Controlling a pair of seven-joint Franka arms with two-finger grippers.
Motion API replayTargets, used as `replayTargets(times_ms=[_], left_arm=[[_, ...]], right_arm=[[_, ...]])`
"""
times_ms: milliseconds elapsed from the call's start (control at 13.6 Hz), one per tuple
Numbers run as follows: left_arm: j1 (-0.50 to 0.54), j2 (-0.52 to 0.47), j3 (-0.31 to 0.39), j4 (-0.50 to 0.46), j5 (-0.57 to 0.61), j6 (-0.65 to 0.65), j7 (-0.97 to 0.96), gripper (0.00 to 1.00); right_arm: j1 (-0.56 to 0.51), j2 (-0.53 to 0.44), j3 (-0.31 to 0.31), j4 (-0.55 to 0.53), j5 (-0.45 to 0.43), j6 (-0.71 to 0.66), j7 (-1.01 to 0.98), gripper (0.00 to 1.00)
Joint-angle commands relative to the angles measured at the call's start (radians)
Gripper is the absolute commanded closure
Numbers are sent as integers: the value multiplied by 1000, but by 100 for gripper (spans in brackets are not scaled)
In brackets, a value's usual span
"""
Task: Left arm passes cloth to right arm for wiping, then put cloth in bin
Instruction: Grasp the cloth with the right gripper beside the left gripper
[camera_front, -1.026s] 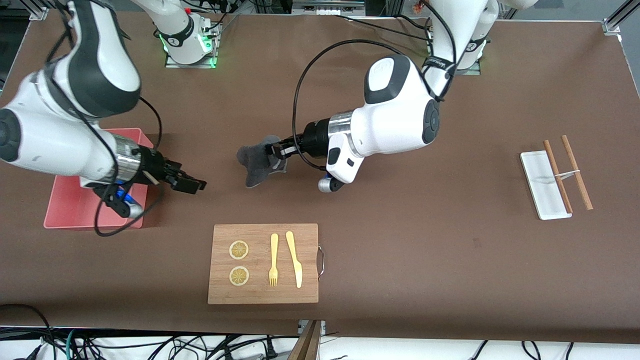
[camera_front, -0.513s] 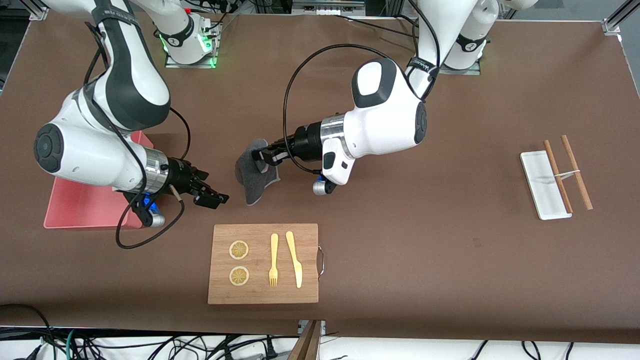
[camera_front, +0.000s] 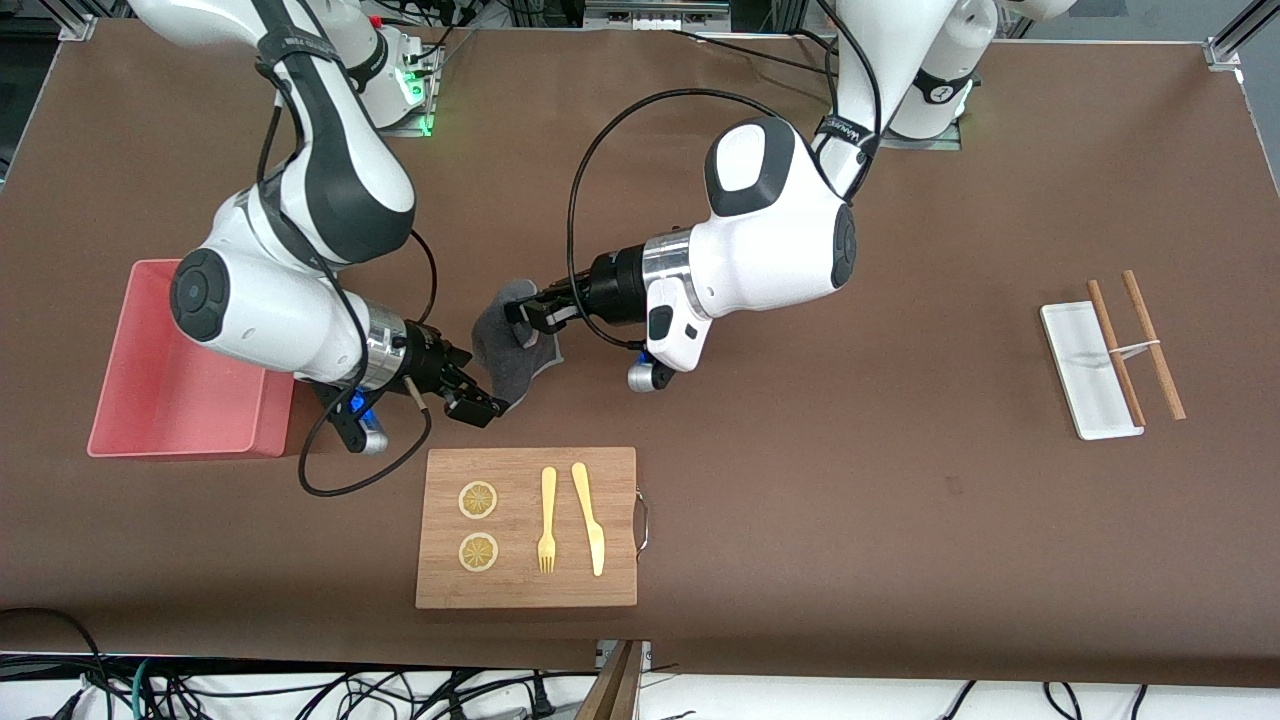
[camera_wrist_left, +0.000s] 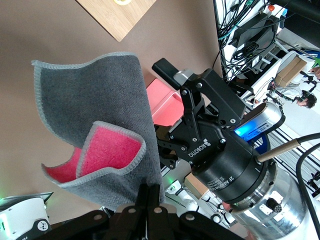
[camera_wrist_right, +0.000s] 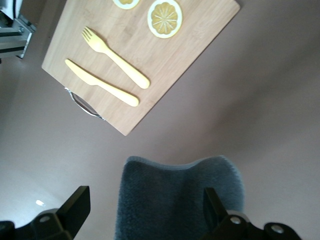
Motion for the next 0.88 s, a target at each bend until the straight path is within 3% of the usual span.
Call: replayTargets(times_ms=[0,73,293,366,440,513,586,659,733,806], left_arm=[[-2,18,9,38,-44,5,-11,100],[0,18,10,38,-44,5,-11,100],[3,18,10,38,-44,5,-10,100],[3,18,10,38,-44,5,-10,100],[3,18,10,38,-44,5,-10,100],[3,19,10,38,-46,5,-10,100],[3,19,10,38,-46,5,-10,100],[4,19,10,37,-46,5,-10,95],[6,18,10,35,-46,2,-10,62],[4,15,10,32,-44,2,-10,42]], right_arm=[[19,12,-8,2,18,21,13,0],[33,18,-8,2,18,21,7,7],[56,26,-8,1,18,12,-6,52],[56,29,-8,2,16,10,-13,69],[55,28,-8,2,16,9,-20,91],[55,27,-8,2,18,7,-39,100],[55,27,-8,2,16,7,-69,100],[55,27,-8,4,18,7,-82,100],[52,26,-10,4,18,7,-83,100],[49,26,-10,5,16,7,-83,100]])
